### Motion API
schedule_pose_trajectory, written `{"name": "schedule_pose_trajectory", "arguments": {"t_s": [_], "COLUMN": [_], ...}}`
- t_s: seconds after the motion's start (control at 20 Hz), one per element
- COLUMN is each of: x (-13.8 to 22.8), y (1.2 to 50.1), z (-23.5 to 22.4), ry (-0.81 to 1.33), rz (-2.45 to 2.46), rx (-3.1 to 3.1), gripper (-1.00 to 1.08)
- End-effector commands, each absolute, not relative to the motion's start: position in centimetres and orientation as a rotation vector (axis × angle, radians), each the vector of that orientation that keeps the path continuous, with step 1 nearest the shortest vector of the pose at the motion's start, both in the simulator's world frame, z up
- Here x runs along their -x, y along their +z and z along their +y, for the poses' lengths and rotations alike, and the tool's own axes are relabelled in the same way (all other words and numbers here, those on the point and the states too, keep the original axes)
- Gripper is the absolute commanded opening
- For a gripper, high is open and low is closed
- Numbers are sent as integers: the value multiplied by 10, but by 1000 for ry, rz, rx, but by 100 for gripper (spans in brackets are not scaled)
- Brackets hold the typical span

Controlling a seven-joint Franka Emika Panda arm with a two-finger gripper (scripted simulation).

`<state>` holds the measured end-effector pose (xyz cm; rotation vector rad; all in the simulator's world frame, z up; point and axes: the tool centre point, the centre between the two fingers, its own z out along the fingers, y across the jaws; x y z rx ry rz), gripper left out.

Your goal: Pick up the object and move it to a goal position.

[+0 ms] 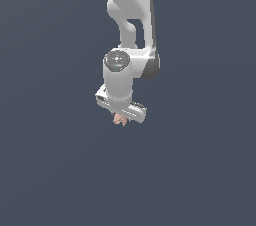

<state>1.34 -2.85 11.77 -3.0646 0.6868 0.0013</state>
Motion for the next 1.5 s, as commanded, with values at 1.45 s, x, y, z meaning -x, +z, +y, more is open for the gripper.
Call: {"name": "schedule_pose_trajectory", "arguments": {"t_s": [1.45], "x": [116], "y": [295], "z": [-62], "ry": [0], "rz": [687], "rx": [3065], "gripper": [-100]}}
